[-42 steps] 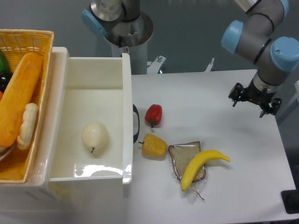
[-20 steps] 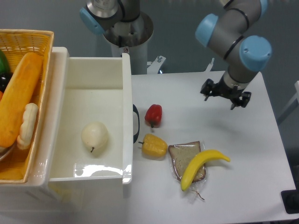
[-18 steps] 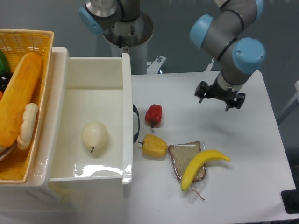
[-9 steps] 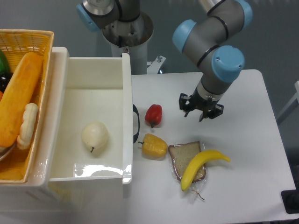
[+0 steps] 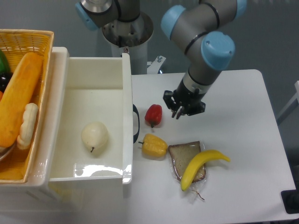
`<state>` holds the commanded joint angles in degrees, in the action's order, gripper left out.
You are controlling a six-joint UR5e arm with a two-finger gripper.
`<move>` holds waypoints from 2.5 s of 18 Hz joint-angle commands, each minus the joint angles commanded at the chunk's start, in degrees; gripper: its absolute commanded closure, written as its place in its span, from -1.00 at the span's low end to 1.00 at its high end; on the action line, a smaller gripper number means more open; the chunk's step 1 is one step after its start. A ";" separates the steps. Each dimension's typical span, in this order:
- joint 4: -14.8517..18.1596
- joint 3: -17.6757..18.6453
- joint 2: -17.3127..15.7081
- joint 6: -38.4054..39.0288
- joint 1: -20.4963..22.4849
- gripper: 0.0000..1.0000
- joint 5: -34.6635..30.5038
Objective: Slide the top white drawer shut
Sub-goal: 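Lower the gripper against the front face of the white drawer, then push the white drawer into the cabinet with the gripper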
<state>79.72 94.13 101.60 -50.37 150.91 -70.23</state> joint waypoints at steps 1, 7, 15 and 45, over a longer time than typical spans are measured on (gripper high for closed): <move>0.00 0.00 0.00 0.27 -0.18 0.87 0.88; -0.35 -0.35 2.19 2.10 -0.80 0.87 4.57; -0.26 -1.75 4.31 6.85 -3.51 0.87 9.85; -0.44 -3.43 5.18 20.83 -15.82 0.87 11.44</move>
<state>79.28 90.71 106.79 -29.53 135.09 -58.80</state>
